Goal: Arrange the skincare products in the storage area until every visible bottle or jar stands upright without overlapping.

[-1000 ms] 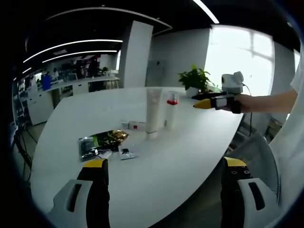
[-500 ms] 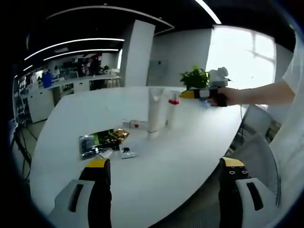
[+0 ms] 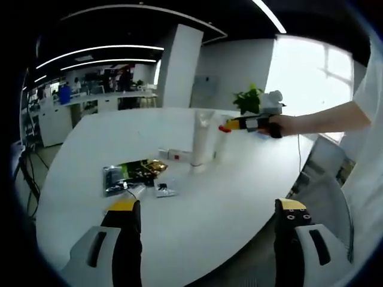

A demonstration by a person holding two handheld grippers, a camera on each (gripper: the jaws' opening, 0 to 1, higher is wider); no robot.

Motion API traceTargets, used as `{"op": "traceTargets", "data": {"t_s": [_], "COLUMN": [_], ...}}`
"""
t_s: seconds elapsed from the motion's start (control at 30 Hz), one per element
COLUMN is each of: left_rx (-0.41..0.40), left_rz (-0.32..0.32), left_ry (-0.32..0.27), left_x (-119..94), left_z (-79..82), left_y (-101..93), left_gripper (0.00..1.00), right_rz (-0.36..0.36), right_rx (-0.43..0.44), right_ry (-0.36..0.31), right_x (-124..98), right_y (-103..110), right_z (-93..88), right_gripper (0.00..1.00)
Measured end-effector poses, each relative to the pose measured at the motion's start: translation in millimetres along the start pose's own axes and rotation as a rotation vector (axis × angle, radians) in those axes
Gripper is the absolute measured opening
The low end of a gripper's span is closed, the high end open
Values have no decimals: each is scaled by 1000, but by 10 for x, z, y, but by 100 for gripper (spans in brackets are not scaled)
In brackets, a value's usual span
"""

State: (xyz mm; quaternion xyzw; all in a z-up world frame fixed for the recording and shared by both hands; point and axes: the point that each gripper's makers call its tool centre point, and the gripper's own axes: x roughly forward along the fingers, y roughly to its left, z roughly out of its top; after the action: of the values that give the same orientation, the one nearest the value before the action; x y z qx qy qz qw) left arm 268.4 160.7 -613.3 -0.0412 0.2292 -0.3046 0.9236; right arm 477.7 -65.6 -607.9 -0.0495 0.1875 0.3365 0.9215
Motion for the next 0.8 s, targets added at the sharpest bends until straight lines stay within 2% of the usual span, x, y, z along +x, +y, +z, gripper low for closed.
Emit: {"op": "traceTargets", "data": {"t_s": [0.13,0.4,0.47,0.8], "left_rx": [-2,-11,-22,-23], "left_rz": [3,3,4,2], "left_ry": [6,12,8,10], "left_x": [7,10,5,13], "left_z": [-10,-24,-18,-26], "left_y": [8,15,22,19], "left_gripper": [90,90,89,89], "right_rz": [4,-55,-64,-99], "right_rx": [-31,-35,-3,5], "right_ry": [14,33,36,36], "right_x": [42,86,85,86], "right_y": [21,-20,-31,-42], "right_z": [-38,-60,-65,-52], "right_gripper": [44,32,32,31]}}
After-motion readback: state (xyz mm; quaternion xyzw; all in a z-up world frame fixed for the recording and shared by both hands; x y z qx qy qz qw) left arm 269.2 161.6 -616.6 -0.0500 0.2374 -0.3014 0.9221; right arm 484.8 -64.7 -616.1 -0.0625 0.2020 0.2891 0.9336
